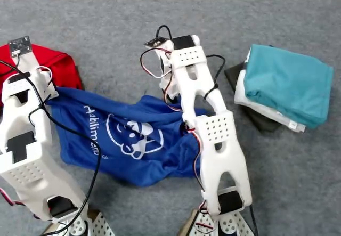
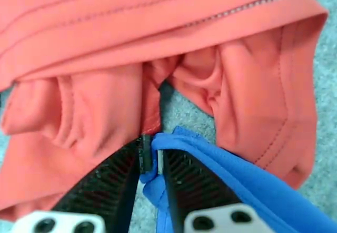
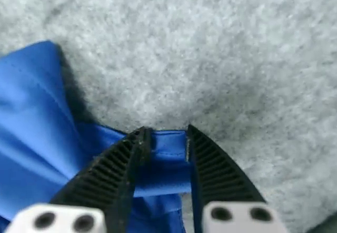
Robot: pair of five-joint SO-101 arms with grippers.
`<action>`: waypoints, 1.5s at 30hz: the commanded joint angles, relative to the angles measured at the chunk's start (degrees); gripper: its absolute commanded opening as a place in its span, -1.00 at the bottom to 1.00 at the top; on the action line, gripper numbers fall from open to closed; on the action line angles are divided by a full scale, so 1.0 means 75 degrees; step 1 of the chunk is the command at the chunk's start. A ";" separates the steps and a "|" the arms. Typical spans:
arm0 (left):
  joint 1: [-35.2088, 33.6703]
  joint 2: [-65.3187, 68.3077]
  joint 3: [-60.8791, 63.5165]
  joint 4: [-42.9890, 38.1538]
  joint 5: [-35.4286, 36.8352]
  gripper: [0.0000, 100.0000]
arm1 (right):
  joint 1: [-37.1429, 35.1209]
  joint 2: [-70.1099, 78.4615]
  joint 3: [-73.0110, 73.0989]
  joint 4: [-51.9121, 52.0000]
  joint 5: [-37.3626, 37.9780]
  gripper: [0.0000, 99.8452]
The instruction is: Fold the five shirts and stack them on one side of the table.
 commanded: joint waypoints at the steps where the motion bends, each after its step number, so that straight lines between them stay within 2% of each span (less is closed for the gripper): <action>1: -0.0141 -0.0041 -0.0293 -0.0070 0.0047 -0.96 | 0.0147 -0.0615 -0.0076 0.0199 -0.0070 -0.57; 5: -0.0141 -0.0041 -0.0293 -0.0070 0.0047 -0.96 | 0.0135 -0.0944 -0.0123 0.0199 -0.0059 -0.24; 7: -0.0129 -0.0041 -0.0293 -0.0070 0.0047 -0.96 | 0.0123 -0.1248 -0.0088 0.0199 -0.0070 -0.19; 15: -0.0129 -0.0041 -0.0293 -0.0070 0.0047 -0.96 | -0.0088 -0.1471 0.0779 0.0094 -0.0047 -0.18; 33: -0.0129 -0.0041 -0.0293 -0.0070 0.0047 -0.96 | -0.0451 -0.0299 0.0158 0.0047 -0.0082 -0.19; 36: -0.0129 -0.0041 -0.0293 -0.0070 0.0047 -0.96 | -0.0440 -0.0264 0.0158 0.0059 -0.0082 -0.32; 41: -0.0129 -0.0041 -0.0293 -0.0070 0.0047 -0.96 | -0.0440 -0.0264 0.0158 0.0059 -0.0082 -0.72; 42: -0.0129 -0.0041 -0.0293 -0.0070 0.0047 -0.96 | -0.0440 -0.0252 0.0158 0.0059 -0.0082 -0.76; 45: -0.0129 -0.0041 -0.0293 -0.0070 0.0047 -0.96 | -0.0440 -0.0240 0.0217 0.0070 -0.0082 -0.72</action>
